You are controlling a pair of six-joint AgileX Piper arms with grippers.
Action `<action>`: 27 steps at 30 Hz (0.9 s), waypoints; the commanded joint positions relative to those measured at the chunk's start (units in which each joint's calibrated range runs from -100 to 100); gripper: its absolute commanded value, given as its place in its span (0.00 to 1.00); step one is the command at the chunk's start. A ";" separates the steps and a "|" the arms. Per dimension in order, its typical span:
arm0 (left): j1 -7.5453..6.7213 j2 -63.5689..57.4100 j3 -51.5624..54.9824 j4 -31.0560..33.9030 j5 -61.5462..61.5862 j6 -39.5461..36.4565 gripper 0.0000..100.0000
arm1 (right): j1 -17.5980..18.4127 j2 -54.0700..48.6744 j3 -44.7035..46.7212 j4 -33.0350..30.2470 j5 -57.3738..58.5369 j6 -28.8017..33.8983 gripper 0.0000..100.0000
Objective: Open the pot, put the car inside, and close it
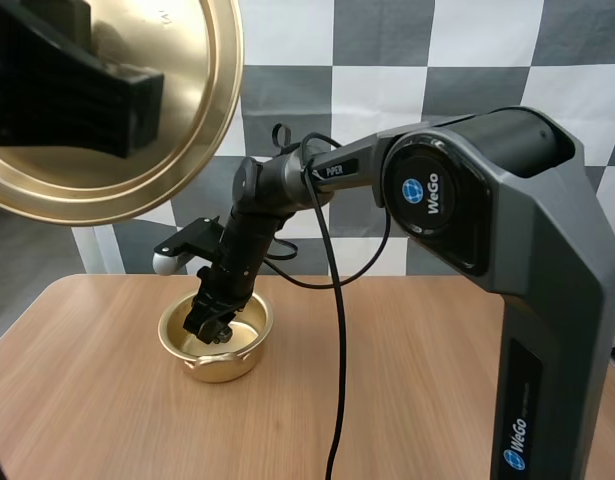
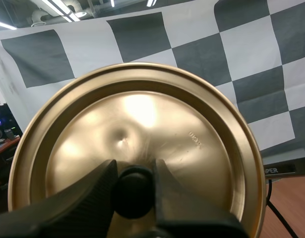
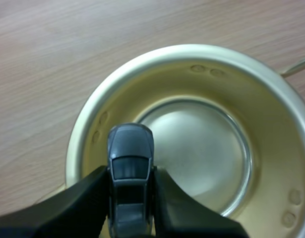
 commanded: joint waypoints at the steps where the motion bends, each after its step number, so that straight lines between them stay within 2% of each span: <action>1: 0.04 -0.01 -0.01 0.01 0.01 0.03 0.00 | 0.08 0.85 -1.73 -0.90 0.01 0.40 0.00; 8: 0.04 -0.01 -0.01 0.01 0.01 0.03 0.00 | 0.08 4.20 -8.03 -6.36 -0.37 3.58 0.00; 27: 0.04 -0.01 -0.01 0.01 0.01 0.03 0.00 | 0.08 12.62 -10.81 -7.39 -0.14 3.97 0.00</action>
